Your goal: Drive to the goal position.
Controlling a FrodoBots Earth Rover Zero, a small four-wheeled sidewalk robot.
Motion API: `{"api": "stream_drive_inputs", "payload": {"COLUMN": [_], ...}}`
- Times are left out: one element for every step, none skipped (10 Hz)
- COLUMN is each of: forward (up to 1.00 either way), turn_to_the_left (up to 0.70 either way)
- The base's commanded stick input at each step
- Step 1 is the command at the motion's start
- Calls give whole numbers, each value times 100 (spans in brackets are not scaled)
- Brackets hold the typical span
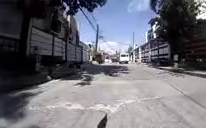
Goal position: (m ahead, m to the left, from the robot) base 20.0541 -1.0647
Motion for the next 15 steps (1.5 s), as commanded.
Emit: {"api": "stream_drive_inputs", "payload": {"forward": [100,100,100,100,100,100,100,100,100,100,100,100,100,100,100], "turn_to_the_left": [3,3,3,3,3,3,3,3,3,3,3,3,3,3,3]}}
